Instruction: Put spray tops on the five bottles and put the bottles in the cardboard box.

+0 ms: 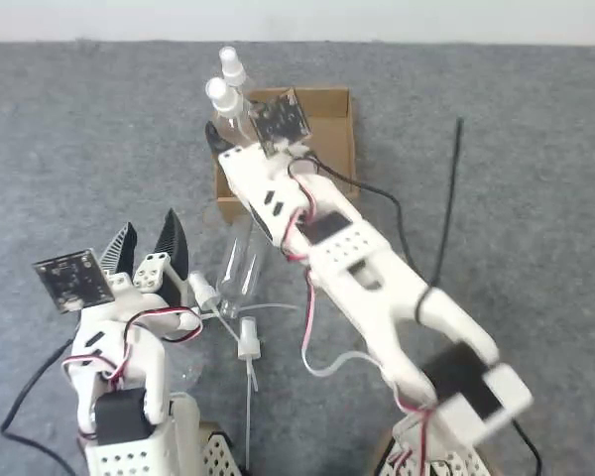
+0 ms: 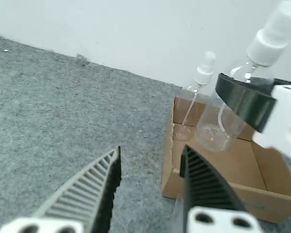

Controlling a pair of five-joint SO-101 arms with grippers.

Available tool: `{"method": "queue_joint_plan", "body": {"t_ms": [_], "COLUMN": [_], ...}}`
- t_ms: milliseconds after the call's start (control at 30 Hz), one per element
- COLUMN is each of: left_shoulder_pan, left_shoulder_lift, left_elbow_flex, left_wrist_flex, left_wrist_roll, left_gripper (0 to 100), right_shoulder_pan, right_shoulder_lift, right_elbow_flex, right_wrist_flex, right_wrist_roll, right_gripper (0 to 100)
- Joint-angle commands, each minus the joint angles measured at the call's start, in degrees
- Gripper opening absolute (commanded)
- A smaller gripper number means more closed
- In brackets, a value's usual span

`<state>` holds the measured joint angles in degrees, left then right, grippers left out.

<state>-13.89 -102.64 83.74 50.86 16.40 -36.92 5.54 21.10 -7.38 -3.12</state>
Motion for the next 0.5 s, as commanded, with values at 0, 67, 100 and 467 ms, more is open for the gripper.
{"method": "queue_joint_plan", "body": {"t_ms": [0,67,100,467], "left_shoulder_pan": [-0.26,-0.26,-0.26,-0.26], "left_shoulder_lift": [-0.62,-0.62,-0.62,-0.62], "left_elbow_flex": [0.04,0.04,0.04,0.04], "left_wrist_flex": [-1.67,-1.67,-1.67,-1.76], "left_wrist_roll": [0.44,0.44,0.44,0.44], "left_gripper": [18,18,18,18], "right_shoulder_pan": [2.68,3.12,3.21,3.12], "right_shoulder_lift": [4.26,7.96,9.63,25.45], "right_elbow_flex": [-10.11,-13.19,-14.51,-26.37], "right_wrist_flex": [-1.89,-1.98,-1.98,-2.07], "right_wrist_roll": [-3.78,-4.84,-5.36,-7.21], "right_gripper": [9.8,9.8,9.8,9.8]}}
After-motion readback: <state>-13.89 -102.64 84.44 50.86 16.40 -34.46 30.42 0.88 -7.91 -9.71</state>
